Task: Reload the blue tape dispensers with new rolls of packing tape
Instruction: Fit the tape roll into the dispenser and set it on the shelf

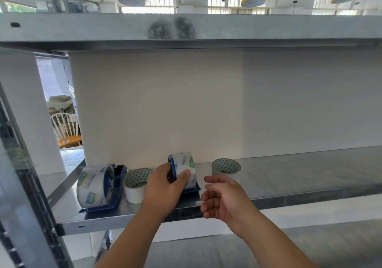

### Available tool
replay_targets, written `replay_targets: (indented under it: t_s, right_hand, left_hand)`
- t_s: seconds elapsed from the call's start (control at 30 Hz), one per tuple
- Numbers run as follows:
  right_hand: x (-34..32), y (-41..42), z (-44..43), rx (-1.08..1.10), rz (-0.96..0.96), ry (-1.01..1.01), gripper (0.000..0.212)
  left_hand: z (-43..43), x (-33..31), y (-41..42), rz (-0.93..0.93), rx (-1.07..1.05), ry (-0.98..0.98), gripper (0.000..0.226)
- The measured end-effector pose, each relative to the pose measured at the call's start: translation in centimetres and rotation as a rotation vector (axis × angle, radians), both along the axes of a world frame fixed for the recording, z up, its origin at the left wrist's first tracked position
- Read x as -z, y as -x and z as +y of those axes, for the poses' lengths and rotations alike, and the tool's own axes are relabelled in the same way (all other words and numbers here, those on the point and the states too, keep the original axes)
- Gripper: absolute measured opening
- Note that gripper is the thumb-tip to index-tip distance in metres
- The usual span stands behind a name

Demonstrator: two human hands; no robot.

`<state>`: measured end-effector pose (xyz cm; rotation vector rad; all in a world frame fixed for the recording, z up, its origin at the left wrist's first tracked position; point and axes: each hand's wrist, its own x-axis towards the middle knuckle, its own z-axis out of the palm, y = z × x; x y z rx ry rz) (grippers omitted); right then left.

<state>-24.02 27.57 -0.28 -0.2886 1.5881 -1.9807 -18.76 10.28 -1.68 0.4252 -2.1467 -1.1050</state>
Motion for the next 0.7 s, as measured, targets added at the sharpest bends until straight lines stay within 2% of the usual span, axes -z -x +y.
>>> replay_targets:
  t_s: [0.1,0.3,0.43,0.57,0.7]
  right_hand:
    - [0.0,0.0,-0.1,0.011,0.003,-0.001,0.023]
    - [-0.1,-0.2,-0.6,0.048,-0.010,0.041,0.020]
    - [0.1,-0.3,-1.0,0.100,-0.018,0.085,0.019]
    - [0.0,-0.8,-1.0,0.158,0.019,0.123,0.019]
    - [-0.7,-1.5,-1.1,0.212,0.044,0.162,0.017]
  left_hand:
    - [0.7,0.3,-0.8,0.057,-0.051,0.116,0.014]
    - [1.7,0.3,-2.3,0.066,-0.072,0.160,0.009]
    - [2.4,0.1,-3.6,0.071,-0.076,0.142,0.022]
    - [2.6,-0.6,-5.5,0.045,-0.164,0.165,0.054]
    - [1.9,-2.5,-7.2,0.099,-0.177,0.318,0.043]
